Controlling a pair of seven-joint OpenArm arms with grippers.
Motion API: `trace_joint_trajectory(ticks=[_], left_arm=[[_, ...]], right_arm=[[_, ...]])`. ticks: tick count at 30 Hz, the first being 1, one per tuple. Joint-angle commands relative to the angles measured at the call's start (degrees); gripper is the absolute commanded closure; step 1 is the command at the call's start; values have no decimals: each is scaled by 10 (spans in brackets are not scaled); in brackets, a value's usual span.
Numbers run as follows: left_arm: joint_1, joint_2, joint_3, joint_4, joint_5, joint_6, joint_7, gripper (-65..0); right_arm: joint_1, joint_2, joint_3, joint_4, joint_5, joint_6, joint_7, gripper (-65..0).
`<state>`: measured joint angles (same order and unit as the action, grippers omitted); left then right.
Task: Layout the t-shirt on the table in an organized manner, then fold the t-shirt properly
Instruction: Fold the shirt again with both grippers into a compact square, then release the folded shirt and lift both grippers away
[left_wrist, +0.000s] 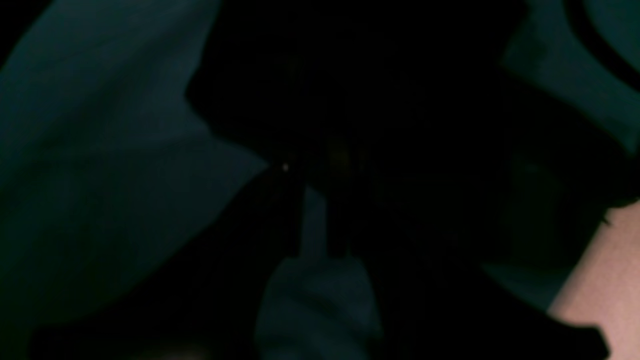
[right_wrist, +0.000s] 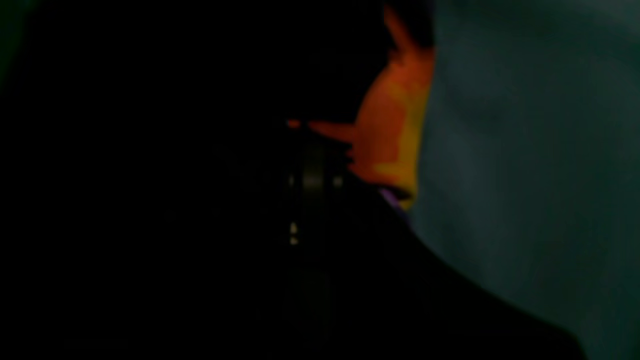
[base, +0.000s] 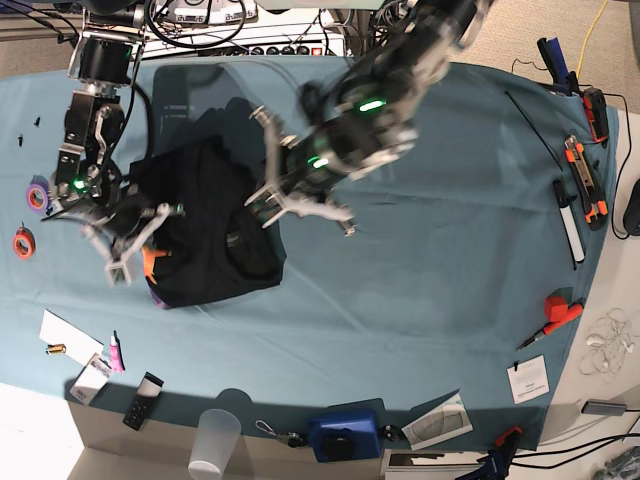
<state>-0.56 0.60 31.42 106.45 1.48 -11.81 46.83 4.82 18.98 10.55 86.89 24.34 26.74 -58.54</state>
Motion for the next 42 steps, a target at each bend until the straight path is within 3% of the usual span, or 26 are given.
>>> trace_joint_trajectory(ticks=[1,6,11,13,17,21,25,29,31,34,36,39,42], left_arm=[[-18,5,4,-9,1,9,-19,-72],[-62,7,16,-64,-5,17,-23,-73],[-82,17,18,-61,-58,15,-23,-73],[-83,37,18,-61,-70,-2,-23,-73],[-83,74,18,-66,-110,-75,-35,-72],[-84,84,18,-104,-69,-85,-64,-72],[-93,84,18,-195,-14,-56,-94,-72],[-106,84,18,-296,-9,-56,-93,-72],[-107,84,18,-313,10,-36,-90,-72],[-110,84,18,-292,14,32,-66,-72],[-111,84,18,-258,14,56,-49,-72],[-110,84,18,-189,19,70,-19,-72],[-111,84,18,-111,59,72,54,-59]], right_arm=[[10,9,3,-8,3,-2,4,-8],[10,9,3,-62,3,-1,0,-8],[11,9,3,-68,24,-1,1,-8],[10,9,3,-68,34,-1,1,-8],[10,9,3,-67,48,0,1,-8],[11,9,5,-66,59,18,0,-8],[14,9,5,-63,76,22,-3,-8],[19,9,5,-38,78,24,-8,-8],[20,9,5,-19,78,24,-10,-8],[20,9,5,15,78,24,-10,-8],[20,9,5,35,78,24,-10,-8],[20,9,5,67,78,24,-17,-8],[20,9,5,104,77,23,-39,-8]])
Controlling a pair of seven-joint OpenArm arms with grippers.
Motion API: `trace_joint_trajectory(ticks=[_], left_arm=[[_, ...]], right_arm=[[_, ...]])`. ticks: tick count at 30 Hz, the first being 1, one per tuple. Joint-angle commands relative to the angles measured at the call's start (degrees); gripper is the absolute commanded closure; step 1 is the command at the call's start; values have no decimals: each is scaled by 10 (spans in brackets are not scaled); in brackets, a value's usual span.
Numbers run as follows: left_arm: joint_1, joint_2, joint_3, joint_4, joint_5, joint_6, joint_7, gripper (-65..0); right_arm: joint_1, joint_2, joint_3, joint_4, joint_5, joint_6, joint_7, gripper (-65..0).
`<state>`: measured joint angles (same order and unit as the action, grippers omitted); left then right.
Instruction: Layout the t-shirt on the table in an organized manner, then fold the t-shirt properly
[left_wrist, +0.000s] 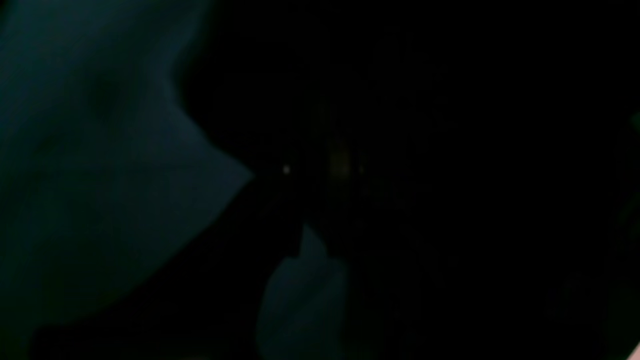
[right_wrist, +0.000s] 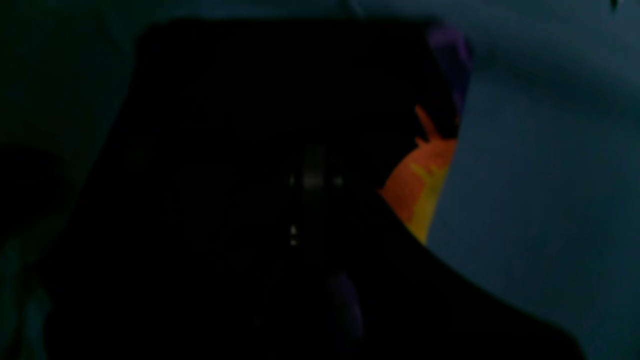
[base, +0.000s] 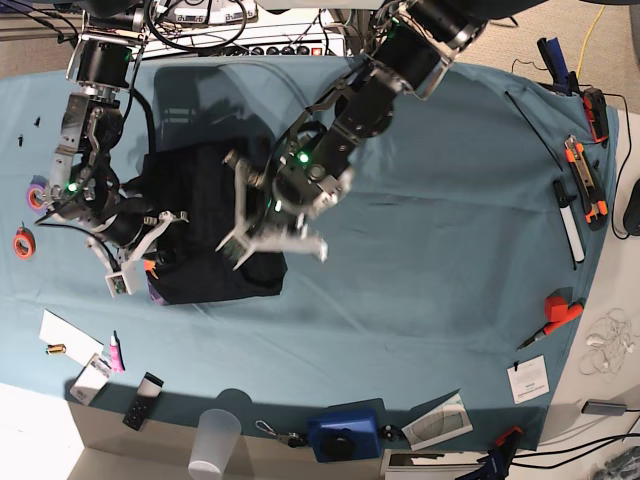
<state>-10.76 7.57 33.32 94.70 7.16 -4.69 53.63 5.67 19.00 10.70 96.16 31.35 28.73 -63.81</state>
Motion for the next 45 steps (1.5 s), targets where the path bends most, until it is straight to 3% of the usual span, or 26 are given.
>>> trace_joint_trajectory(ticks=[1,2,5,9,13,18,23,31,35,39,45], left_arm=[[-8,14,-1,33,27,11,13,-32],[-8,14,-1,56,57,26,36,0],[0,14,-8,89,146,79,61,0],[16,12,-53,91,215,83,83,0],[34,-22,-115,105,226,83,92,0],[76,-80,-202,169,162,76,94,0],[152,-146,-283,249,60,36,75,0],[274,-221,-380,348,-56,29,82,0],[330,-239,-424,354,-115,-6,95,0],[390,-239,-461,354,-134,-28,99,0],[497,-239,-524,355,-152,-36,98,0]], right_arm=[[11,9,3,23,4,0,10,-8],[11,9,3,36,-2,-3,8,-8],[11,9,3,73,-47,-28,8,0],[10,9,3,100,-121,-63,8,0],[2,9,10,100,-143,-78,8,0],[-9,8,57,100,-134,-78,-9,0],[-37,9,129,101,-35,-72,-30,0],[-169,8,217,184,21,-43,-67,0],[-258,8,241,248,23,-43,-79,0],[-340,8,243,281,39,-43,-103,0],[-457,-8,243,291,53,-26,-104,0]])
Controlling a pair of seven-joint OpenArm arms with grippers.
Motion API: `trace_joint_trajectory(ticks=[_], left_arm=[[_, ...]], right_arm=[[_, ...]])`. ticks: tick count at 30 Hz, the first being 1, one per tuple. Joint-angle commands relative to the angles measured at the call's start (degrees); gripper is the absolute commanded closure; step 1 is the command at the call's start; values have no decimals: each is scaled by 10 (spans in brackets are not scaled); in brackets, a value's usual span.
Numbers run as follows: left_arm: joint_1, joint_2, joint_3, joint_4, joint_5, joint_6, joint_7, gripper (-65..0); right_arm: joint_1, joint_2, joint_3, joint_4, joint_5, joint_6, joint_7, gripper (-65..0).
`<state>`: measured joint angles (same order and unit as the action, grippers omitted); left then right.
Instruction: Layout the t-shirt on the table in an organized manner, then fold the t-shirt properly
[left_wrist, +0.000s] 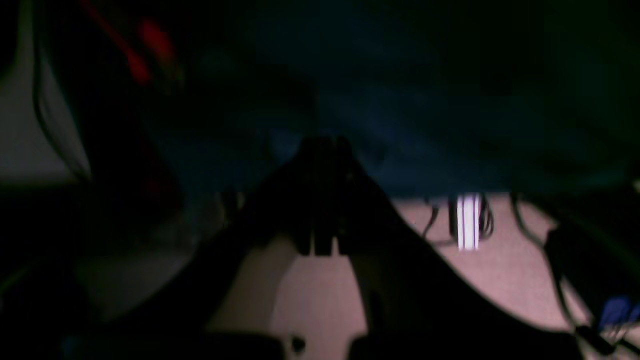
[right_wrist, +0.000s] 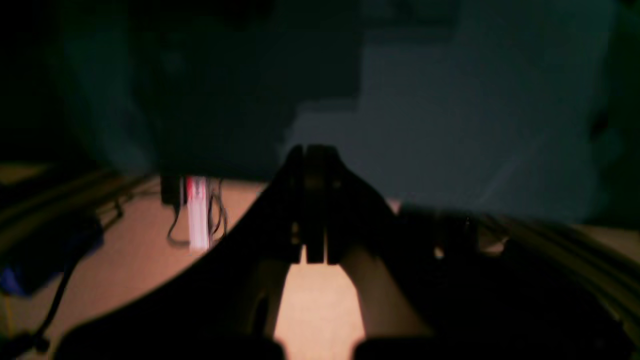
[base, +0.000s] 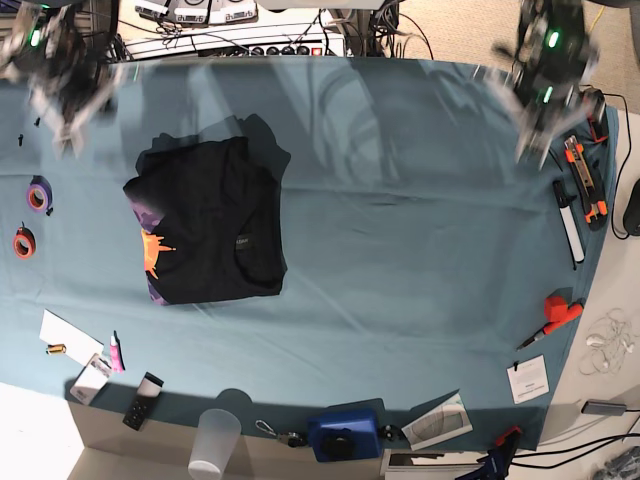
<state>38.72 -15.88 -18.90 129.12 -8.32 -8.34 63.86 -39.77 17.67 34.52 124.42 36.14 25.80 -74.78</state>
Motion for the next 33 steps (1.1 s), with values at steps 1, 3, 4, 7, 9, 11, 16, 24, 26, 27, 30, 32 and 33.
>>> trace_joint_trajectory(ticks=[1,3,4,7,9,11,16,24,26,27,30,32,33], left_arm=[[23,-5,-14,10,-13,-11,-4,0],[63,-5,-38,10,-49,-25,-4,0],[82,-5,-49,10,-64,-33,-5,0],[134,-5,-76,10,-86,-38,-8,0],[164,-5,-82,10,-87,-38,-8,0],[191,-4,-82,10,-90,-38,-8,0],[232,17,-82,-18,-143,-47,-10,0],[184,70,-67,-209,-142,-109,-54,0],[153,76,-67,-268,-138,-113,-68,0],[138,77,-67,-299,-129,-113,-78,0],[90,78,-67,-399,-73,-113,-124,0],[56,78,-67,-468,-42,-113,-161,0],[39,78,-67,-501,-31,-113,-181,0]], right_arm=[[-21,-1,5,8,5,11,6,0],[-58,-16,5,8,4,26,6,0],[-74,-23,5,8,3,32,6,0],[-119,-42,5,8,-2,46,-3,0],[-143,-50,4,7,-4,55,-17,0],[-164,-57,4,7,-9,60,-22,0],[-201,-61,0,-20,-12,81,-27,0],[-160,-8,-77,-235,-12,102,-28,0],[-130,7,-107,-298,-19,102,-27,0],[-115,13,-124,-328,-30,102,-24,0],[-63,27,-180,-418,-77,102,11,0],[-24,33,-219,-478,-105,101,36,0],[-4,33,-236,-509,-116,101,47,0]])
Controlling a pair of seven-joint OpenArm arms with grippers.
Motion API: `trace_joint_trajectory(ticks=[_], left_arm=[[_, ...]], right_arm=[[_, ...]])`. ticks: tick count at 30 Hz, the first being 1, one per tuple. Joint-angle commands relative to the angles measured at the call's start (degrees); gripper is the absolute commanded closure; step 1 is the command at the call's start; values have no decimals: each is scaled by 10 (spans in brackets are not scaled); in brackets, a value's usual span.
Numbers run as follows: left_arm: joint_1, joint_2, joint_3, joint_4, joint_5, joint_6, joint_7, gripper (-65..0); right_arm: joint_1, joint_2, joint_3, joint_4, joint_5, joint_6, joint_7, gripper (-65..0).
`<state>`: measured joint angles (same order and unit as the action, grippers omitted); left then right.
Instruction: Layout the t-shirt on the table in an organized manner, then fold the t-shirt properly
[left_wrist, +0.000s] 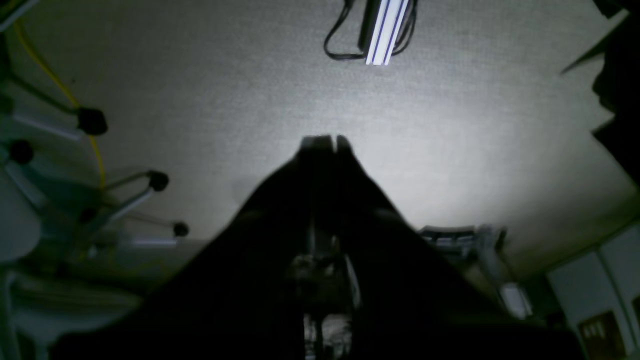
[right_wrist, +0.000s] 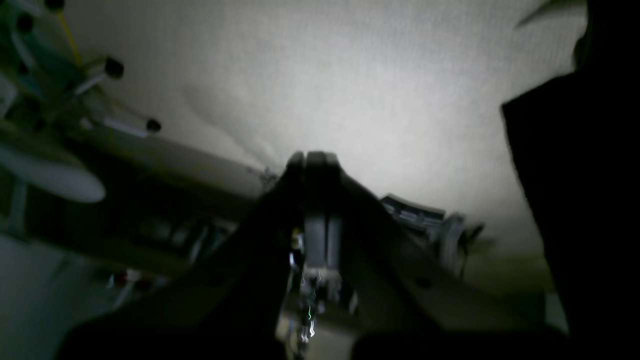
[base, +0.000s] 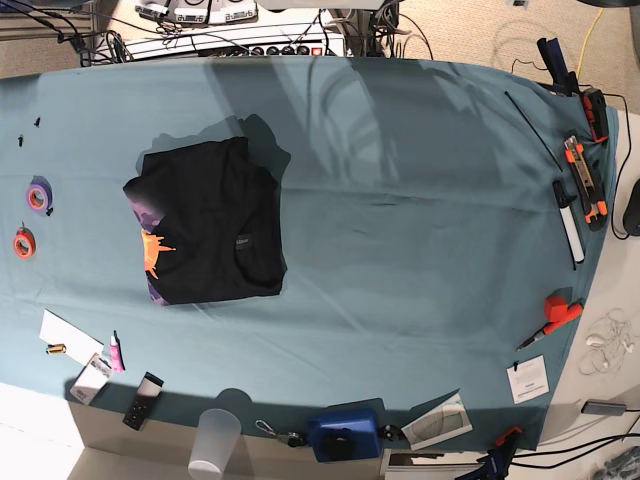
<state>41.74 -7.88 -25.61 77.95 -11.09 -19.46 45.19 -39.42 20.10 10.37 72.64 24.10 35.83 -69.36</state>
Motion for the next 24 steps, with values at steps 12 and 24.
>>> trace_joint_trajectory(ticks=[12,24], left_arm=[[-150,1,0,-361,121,8,-342,0],[-208,6,0,-457,124,29,-393,0]], right_arm=[[195,8,-211,-274,-158,-1,295,0],[261,5,-349,-375,-329,-217,585,0]])
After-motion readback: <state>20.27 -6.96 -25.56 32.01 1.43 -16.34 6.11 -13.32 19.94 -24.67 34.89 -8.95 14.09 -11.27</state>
